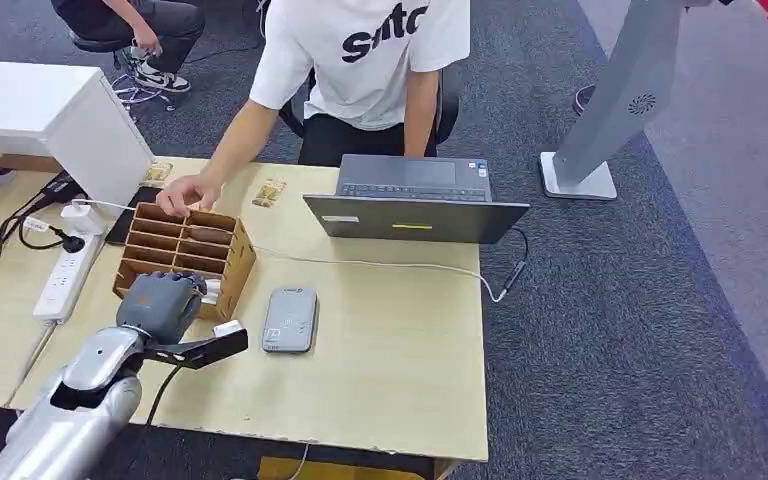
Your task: Pass the card to the sensor for recognition and then transmit it.
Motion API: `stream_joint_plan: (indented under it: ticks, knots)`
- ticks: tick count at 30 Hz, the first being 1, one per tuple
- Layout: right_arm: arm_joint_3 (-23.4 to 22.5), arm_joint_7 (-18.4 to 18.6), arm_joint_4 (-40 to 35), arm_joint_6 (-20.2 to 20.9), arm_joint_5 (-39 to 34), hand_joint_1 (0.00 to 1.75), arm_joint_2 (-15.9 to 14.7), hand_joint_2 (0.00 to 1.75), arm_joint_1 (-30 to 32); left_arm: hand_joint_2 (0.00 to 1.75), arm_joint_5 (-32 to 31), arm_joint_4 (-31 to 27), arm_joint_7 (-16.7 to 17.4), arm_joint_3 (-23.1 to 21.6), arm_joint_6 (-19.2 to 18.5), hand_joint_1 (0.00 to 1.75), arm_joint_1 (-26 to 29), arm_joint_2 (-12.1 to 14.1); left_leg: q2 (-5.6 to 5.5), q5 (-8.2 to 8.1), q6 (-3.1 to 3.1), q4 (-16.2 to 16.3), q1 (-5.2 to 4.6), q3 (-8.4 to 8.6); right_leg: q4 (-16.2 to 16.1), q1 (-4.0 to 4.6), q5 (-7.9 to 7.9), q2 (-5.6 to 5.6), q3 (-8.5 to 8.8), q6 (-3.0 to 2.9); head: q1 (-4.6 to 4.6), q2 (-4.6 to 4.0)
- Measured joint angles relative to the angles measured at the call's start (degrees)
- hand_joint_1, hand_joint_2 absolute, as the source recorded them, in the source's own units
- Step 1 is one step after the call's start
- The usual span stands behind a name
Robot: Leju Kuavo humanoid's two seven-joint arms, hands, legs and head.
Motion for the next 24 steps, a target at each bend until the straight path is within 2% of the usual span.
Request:
stream_joint_plan:
  ticks: [5,14,20,24]
  knots:
    - [0.0,0.1,0.0,0.0,0.1,0.00,0.0,1.75,0.0,1.75,-0.7,0.0,0.2,0.2,0.7,1.75,0.0,-0.1,0.00,0.00,0.00,0.0,0.00,0.00,0.0,0.00,0.00,-0.01,0.00,0.00,0.00,0.00]
    - [0.0,-0.2,0.0,0.0,0.4,0.00,0.2,1.75,0.0,1.75,-4.5,-2.4,2.9,2.3,5.1,1.75,1.0,-1.2,-0.06,0.00,0.00,0.0,0.00,-0.03,0.0,0.00,0.00,-0.04,-0.02,0.00,0.02,0.00]
    - [0.0,-0.6,0.0,0.2,0.9,0.00,0.2,1.75,0.1,1.75,-3.2,-7.5,3.5,8.3,7.2,1.75,0.2,-1.5,-0.05,0.01,0.00,0.0,0.00,-0.02,0.0,0.01,0.00,-0.01,-0.03,0.00,0.00,0.00]
    - [0.0,-0.5,0.0,0.2,1.2,0.00,0.2,1.75,0.1,1.75,-2.5,-10.0,2.6,12.9,7.9,1.75,-1.1,-1.6,-0.05,0.01,0.00,0.0,0.01,-0.02,0.0,0.01,0.00,-0.02,-0.02,0.00,0.00,0.00]
